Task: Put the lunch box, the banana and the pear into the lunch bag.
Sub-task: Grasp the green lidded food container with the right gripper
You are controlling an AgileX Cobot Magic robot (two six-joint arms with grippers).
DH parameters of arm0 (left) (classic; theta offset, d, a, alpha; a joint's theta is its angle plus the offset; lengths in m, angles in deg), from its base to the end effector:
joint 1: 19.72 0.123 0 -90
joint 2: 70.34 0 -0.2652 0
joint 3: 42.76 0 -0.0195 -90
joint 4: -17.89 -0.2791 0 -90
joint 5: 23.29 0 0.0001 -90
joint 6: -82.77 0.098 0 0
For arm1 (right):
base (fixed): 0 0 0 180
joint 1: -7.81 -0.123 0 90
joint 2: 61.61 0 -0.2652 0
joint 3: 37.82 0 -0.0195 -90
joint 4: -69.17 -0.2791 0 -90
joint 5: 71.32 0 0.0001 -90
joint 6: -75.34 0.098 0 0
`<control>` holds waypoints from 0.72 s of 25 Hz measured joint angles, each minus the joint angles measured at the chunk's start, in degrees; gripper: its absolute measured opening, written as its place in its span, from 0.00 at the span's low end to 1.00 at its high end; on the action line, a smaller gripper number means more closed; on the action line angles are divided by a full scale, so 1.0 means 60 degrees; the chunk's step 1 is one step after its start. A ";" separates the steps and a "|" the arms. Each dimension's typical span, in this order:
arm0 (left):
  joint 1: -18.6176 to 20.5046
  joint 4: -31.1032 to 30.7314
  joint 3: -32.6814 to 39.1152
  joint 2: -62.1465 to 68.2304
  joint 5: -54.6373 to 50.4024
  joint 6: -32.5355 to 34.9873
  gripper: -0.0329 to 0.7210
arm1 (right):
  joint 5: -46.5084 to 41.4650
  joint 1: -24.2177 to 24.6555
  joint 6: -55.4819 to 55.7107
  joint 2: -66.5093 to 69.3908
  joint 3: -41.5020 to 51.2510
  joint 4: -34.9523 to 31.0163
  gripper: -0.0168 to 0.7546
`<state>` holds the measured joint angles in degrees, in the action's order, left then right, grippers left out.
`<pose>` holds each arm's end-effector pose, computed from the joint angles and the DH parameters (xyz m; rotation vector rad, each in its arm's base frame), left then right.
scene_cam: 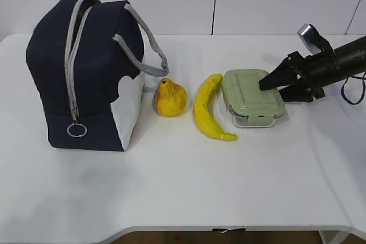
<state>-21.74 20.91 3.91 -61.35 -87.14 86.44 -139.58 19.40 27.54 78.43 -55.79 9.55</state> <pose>0.0425 -0.0061 0.2897 0.1080 2.0822 -0.0459 0.4628 -0.0147 0.1034 -0.1571 2.5581 1.2163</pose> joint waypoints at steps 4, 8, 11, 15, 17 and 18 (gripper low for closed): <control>0.0000 0.0000 0.0000 0.0000 0.0000 0.0000 0.36 | 0.0000 0.0000 0.0000 0.0000 0.0000 0.0000 0.69; 0.0000 0.0000 0.0000 0.0000 0.0000 0.0000 0.36 | 0.0000 -0.0022 0.0000 0.0000 -0.0006 0.0000 0.65; 0.0000 0.0000 0.0000 0.0000 0.0000 0.0000 0.36 | -0.0017 -0.0022 0.0000 0.0000 -0.0006 0.0000 0.62; 0.0000 0.0000 0.0000 0.0000 0.0000 0.0000 0.36 | -0.0017 -0.0022 0.0017 0.0000 -0.0006 -0.0049 0.58; 0.0000 0.0000 0.0000 0.0000 0.0000 0.0000 0.36 | -0.0035 -0.0022 0.0032 0.0000 -0.0006 -0.0098 0.56; 0.0000 0.0000 0.0000 0.0000 0.0000 0.0000 0.36 | -0.0055 -0.0022 0.0032 0.0000 -0.0006 -0.0098 0.55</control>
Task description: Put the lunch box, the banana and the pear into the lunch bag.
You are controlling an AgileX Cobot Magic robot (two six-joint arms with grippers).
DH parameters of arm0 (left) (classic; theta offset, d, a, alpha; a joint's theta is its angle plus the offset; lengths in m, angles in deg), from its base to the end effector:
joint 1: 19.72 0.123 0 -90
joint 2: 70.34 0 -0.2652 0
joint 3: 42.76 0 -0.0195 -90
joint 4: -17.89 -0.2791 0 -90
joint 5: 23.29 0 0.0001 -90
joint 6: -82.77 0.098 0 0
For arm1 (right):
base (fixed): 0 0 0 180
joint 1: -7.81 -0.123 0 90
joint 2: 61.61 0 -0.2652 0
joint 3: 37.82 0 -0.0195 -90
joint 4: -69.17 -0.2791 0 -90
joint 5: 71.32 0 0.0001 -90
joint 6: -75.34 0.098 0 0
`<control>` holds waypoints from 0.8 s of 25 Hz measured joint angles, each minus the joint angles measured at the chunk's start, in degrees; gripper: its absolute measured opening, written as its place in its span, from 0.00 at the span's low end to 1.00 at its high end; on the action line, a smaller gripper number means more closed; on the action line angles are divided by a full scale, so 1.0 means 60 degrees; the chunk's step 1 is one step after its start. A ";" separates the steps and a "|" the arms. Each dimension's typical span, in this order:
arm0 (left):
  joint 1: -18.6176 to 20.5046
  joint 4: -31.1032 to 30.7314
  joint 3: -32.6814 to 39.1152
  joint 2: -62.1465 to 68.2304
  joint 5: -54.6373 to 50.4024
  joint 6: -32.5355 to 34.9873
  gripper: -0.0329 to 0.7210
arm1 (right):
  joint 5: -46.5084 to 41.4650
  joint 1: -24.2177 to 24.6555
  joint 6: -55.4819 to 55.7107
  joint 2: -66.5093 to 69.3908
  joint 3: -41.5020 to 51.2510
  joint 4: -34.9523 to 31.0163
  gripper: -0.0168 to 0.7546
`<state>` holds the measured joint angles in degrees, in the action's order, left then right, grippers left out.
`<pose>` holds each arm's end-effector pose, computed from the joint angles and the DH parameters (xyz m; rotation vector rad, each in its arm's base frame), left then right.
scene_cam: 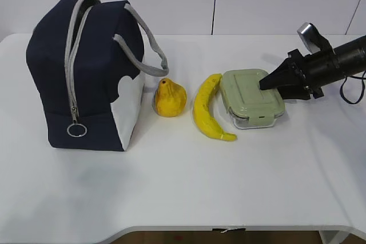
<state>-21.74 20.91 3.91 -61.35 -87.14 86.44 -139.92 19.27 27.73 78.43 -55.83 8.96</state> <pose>0.0425 -0.0061 0.2897 0.1080 2.0822 -0.0459 0.4631 -0.0130 0.1045 -0.1519 2.5520 1.2327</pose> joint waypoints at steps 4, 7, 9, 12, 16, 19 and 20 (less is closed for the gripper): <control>0.0000 0.0000 0.0000 0.0000 0.0000 0.0000 0.36 | -0.0060 0.0000 0.0023 0.0000 0.0000 -0.0021 0.52; 0.0000 0.0000 0.0000 0.0000 0.0000 0.0000 0.36 | -0.0067 0.0000 0.0046 0.0000 0.0000 -0.0021 0.51; 0.0000 0.0000 0.0000 0.0000 0.0000 0.0000 0.36 | -0.0067 0.0000 0.0090 0.0000 0.0000 -0.0021 0.51; 0.0000 0.0000 0.0000 0.0000 0.0000 0.0000 0.36 | -0.0067 0.0000 0.0174 0.0000 0.0000 -0.0021 0.51; 0.0000 0.0000 0.0000 0.0000 0.0000 0.0000 0.36 | -0.0067 0.0000 0.0215 0.0000 0.0000 -0.0021 0.51; 0.0000 0.0000 0.0000 0.0000 0.0000 0.0000 0.36 | -0.0083 0.0000 0.0268 0.0000 0.0000 -0.0021 0.50; 0.0000 0.0000 0.0000 0.0000 0.0000 0.0000 0.36 | -0.0083 0.0000 0.0305 0.0000 0.0000 -0.0021 0.50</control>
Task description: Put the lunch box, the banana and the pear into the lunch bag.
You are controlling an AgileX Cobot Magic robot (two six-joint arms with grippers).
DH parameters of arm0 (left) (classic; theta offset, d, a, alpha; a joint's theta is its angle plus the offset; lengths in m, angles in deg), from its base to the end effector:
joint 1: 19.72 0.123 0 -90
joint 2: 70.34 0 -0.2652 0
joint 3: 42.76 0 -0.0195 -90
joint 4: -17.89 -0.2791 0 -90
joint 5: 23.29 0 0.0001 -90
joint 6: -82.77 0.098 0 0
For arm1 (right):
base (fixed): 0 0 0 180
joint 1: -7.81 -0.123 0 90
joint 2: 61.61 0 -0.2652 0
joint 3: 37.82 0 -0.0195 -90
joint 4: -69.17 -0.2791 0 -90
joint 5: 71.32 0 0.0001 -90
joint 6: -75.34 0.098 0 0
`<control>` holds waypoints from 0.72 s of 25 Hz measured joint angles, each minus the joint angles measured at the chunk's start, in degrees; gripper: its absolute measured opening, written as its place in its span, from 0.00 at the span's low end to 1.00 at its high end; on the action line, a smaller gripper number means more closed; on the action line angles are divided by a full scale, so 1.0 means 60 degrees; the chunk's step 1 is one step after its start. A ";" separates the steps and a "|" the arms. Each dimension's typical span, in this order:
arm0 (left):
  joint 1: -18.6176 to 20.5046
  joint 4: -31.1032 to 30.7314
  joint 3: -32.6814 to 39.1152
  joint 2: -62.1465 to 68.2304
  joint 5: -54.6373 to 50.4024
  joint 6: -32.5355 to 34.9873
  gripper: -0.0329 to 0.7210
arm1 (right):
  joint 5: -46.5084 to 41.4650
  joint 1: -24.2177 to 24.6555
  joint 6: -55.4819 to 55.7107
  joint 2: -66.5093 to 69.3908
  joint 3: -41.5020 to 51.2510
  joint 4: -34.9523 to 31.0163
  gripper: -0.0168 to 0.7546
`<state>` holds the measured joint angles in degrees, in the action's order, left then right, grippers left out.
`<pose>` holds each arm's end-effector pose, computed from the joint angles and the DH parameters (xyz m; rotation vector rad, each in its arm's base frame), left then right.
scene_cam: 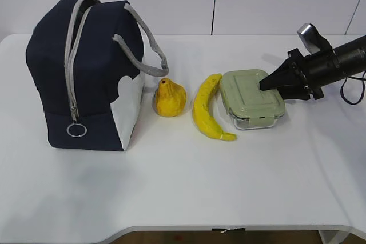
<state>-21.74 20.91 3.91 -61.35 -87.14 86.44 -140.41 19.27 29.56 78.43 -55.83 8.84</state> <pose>0.0425 -0.0061 0.2897 0.1080 2.0822 -0.0459 0.4625 -0.0126 0.1049 -0.1151 2.5636 1.2553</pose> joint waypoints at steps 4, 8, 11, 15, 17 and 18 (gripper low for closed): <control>0.0000 0.0000 0.0000 0.0000 0.0000 0.0000 0.36 | 0.0000 0.0000 0.0082 0.0000 0.0000 0.0000 0.48; 0.0000 0.0000 0.0000 0.0000 0.0000 0.0000 0.36 | 0.0000 0.0000 0.0311 0.0000 0.0000 0.0018 0.48; 0.0000 0.0000 0.0000 0.0000 0.0000 0.0000 0.36 | 0.0000 0.0000 0.0483 0.0000 0.0000 0.0018 0.48; 0.0000 0.0000 0.0000 0.0000 0.0000 0.0000 0.36 | 0.0058 -0.0004 0.0631 -0.0097 0.0000 0.0090 0.48; 0.0000 0.0000 0.0000 0.0000 0.0000 0.0000 0.36 | 0.0128 -0.0004 0.0694 -0.0162 0.0000 0.0209 0.48; 0.0000 0.0000 0.0000 0.0000 0.0000 0.0000 0.36 | 0.0145 -0.0004 0.0778 -0.0177 0.0000 0.0206 0.48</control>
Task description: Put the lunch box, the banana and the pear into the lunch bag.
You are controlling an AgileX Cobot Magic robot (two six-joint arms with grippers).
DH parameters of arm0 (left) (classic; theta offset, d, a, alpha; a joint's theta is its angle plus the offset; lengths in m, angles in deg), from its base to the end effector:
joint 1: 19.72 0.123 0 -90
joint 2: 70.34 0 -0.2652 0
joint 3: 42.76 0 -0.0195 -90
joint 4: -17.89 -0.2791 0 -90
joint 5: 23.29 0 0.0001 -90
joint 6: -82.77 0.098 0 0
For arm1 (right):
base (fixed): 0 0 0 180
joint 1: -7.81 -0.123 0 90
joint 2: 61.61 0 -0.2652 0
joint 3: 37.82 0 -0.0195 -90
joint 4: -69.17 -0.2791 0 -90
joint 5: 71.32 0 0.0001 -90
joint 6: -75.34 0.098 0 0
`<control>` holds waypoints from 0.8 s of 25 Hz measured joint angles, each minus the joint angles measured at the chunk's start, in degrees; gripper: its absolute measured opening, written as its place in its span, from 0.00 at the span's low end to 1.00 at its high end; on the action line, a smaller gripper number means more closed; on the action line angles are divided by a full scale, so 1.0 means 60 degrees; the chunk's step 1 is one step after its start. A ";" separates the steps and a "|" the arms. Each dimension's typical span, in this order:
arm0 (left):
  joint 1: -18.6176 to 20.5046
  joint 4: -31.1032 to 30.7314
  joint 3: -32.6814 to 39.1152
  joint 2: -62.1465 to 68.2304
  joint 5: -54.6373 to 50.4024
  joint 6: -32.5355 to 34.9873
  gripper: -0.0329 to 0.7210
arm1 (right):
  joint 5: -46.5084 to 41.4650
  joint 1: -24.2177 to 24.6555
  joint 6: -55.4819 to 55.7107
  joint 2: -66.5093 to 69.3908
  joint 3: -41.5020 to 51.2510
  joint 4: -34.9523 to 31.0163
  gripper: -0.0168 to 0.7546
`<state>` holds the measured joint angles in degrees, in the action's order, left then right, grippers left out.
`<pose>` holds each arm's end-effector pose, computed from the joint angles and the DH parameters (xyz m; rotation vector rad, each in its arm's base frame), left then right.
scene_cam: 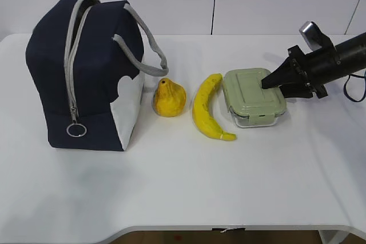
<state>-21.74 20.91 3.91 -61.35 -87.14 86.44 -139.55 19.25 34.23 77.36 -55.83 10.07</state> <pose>0.0425 -0.0061 0.2897 0.1080 2.0822 -0.0459 0.4629 -0.0140 0.1115 -0.0299 2.5938 1.2387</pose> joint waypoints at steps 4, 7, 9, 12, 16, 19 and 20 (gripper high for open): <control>0.0000 0.0000 0.0000 0.0000 0.0000 0.0000 0.36 | 0.0000 0.0000 0.0181 0.0000 0.0000 0.0015 0.48; 0.0000 0.0000 0.0000 0.0000 0.0000 0.0000 0.36 | 0.0000 0.0000 0.0245 -0.0006 0.0000 0.0015 0.48; 0.0000 0.0000 0.0000 0.0000 0.0000 0.0000 0.36 | 0.0020 0.0000 0.0287 -0.0022 0.0000 0.0015 0.48; 0.0000 0.0000 0.0000 0.0000 0.0000 0.0000 0.36 | 0.0080 0.0000 0.0496 -0.0057 0.0000 0.0015 0.48; 0.0000 0.0000 0.0000 0.0000 0.0000 0.0000 0.36 | 0.0180 0.0000 0.0727 -0.0223 0.0000 0.0098 0.48; 0.0000 0.0000 0.0000 0.0000 0.0000 0.0000 0.36 | 0.0180 0.0000 0.0876 -0.0393 0.0000 0.0098 0.48; 0.0000 0.0000 0.0000 0.0000 0.0000 0.0000 0.36 | 0.0180 0.0000 0.0917 -0.0462 0.0000 0.0098 0.48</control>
<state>-21.74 20.91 3.91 -61.35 -87.14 86.44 -138.47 19.25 39.73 74.59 -55.83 10.66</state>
